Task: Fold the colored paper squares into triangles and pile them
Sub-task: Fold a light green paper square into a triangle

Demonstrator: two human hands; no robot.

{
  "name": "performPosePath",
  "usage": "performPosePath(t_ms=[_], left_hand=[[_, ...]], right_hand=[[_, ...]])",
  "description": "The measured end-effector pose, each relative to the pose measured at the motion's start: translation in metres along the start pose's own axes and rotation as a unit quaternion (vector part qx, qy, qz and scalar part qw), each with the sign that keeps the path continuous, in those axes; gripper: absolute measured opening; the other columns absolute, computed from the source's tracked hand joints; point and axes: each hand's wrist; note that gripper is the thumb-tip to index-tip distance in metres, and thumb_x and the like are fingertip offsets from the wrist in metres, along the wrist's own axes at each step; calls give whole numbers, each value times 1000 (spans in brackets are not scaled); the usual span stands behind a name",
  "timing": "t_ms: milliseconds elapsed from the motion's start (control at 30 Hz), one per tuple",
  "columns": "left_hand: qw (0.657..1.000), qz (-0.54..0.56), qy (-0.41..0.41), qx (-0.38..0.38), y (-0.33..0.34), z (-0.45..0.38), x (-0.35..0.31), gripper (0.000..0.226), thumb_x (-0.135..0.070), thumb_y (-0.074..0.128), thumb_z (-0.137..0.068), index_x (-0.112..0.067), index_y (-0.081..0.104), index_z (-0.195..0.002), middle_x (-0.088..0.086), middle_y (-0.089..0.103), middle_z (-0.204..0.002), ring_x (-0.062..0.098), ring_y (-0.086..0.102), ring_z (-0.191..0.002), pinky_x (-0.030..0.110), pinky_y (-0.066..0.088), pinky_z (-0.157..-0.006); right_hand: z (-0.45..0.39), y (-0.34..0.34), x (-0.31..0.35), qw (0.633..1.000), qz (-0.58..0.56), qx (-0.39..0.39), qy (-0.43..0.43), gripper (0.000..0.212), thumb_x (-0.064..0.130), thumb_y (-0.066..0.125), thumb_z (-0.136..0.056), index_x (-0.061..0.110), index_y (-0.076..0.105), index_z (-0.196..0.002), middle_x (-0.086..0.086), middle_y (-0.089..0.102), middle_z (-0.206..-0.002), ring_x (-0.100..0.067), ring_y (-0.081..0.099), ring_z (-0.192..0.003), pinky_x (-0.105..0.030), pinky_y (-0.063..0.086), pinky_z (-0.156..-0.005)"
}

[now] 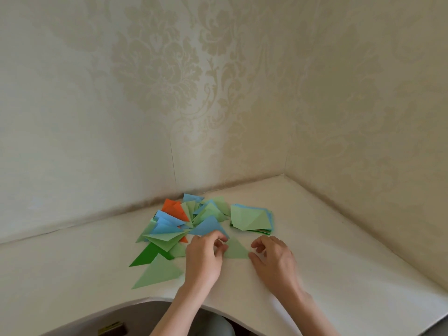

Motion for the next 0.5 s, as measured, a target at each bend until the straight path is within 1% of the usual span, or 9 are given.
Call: performPosePath(t_ms=[100,167,200,300,367,400,500], left_hand=[[1000,12,-3,-26,-18,-16,12,10,-17,71,-84,-24,69,-90,-19,61,-75,9,58,-78,24,42,-67],[999,12,-1,-37,-30,-26,19,10,-16,73,-82,-22,70,-89,-17,63,-76,4,58,-76,18,40,-66],[999,7,0,-41,-35,-30,22,11,-16,75,-81,-21,70,-88,-17,63,-75,3,57,-75,18,40,-66],[999,-16,6,-42,-41,-39,31,15,-18,79,-76,-22,68,-85,-16,61,-72,7,56,-73,27,44,-68],[998,-39,17,-43,-40,-41,37,20,-18,82,-72,-24,66,-81,-16,61,-69,11,56,-73,35,47,-69],[998,-50,19,-42,-38,-42,39,21,-18,83,-70,-24,66,-81,-16,60,-69,12,56,-72,37,47,-69],[995,-85,22,-48,-33,-43,43,25,-22,85,-67,-24,65,-81,-15,61,-70,13,53,-72,35,41,-68]], right_hand=[[-12,-2,6,998,-3,-65,-24,11,19,75,-76,20,67,-83,7,63,-83,-18,57,-77,-32,48,-68],[-21,2,8,996,11,-84,-32,17,17,78,-72,20,68,-85,6,63,-86,-21,58,-80,-35,50,-70],[-25,4,9,996,21,-85,-36,20,17,80,-70,20,69,-87,5,63,-88,-22,59,-83,-36,49,-72],[-38,14,11,995,40,-86,-44,26,23,83,-66,19,71,-89,3,62,-92,-24,59,-88,-35,46,-72],[-45,21,11,995,35,-83,-38,27,27,84,-66,18,73,-89,4,62,-91,-24,60,-86,-34,44,-70],[-47,25,11,996,31,-82,-36,26,28,84,-67,17,74,-88,4,61,-90,-24,60,-85,-33,44,-70],[-50,31,10,995,27,-87,-47,15,22,84,-69,19,76,-82,3,61,-88,-24,61,-80,-34,47,-67]])
Point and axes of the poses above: each hand's wrist, its own z-axis away from the middle knuckle, its own y-axis out of the palm, x = y × z
